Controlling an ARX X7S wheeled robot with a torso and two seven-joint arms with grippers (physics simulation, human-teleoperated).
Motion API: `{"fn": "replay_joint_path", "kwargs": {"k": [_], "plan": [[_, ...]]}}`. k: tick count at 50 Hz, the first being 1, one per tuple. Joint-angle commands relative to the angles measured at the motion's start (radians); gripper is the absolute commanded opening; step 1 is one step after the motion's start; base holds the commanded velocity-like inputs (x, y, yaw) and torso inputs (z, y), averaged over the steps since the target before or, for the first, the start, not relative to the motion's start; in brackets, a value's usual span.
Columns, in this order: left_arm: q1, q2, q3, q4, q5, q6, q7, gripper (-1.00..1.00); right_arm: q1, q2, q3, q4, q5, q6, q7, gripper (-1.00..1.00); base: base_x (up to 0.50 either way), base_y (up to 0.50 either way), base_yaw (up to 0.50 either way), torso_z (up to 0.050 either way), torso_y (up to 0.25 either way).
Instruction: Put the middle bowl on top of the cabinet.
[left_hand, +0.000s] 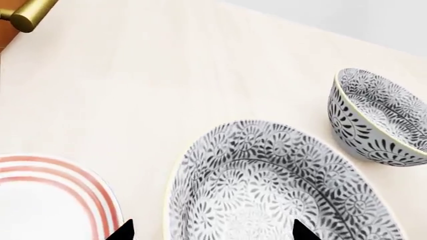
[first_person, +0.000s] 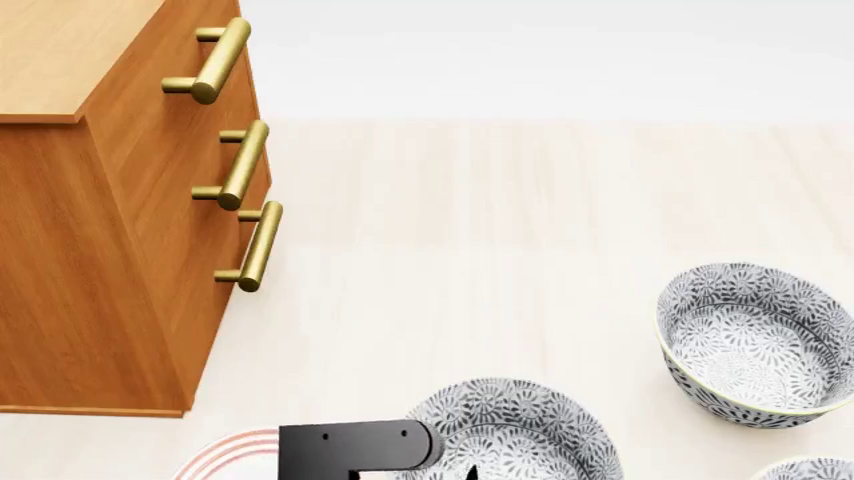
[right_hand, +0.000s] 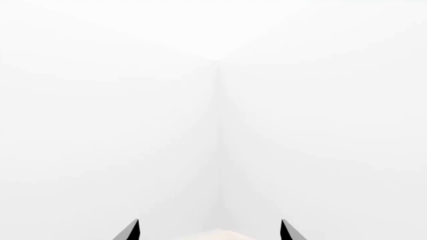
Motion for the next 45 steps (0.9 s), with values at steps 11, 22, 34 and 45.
{"fn": "replay_joint_path", "kwargs": {"k": [11, 22, 34, 45], "plan": [[0.018, -0.004, 0.001, -0.053, -0.042, 0.063, 0.11, 1.0, 0.001, 0.008, -0.002, 0.002, 0.001, -0.003, 0.006, 1.0, 0.0, 0.0, 0.0, 0.0, 0.0], [0.024, -0.004, 0.002, -0.096, -0.046, 0.089, 0.133, 1.0, -0.006, 0.011, 0.003, 0.004, 0.007, -0.015, 0.005, 1.0, 0.0, 0.0, 0.0, 0.0, 0.0], [0.037, -0.006, 0.019, -0.123, -0.042, 0.111, 0.156, 1.0, -0.012, 0.01, 0.002, -0.001, 0.0, -0.017, 0.004, 1.0, 0.0, 0.0, 0.0, 0.0, 0.0], [0.042, -0.006, 0.021, -0.147, -0.058, 0.13, 0.191, 1.0, -0.021, -0.003, 0.013, -0.009, 0.003, -0.024, -0.007, 1.0, 0.0, 0.0, 0.0, 0.0, 0.0]]}}
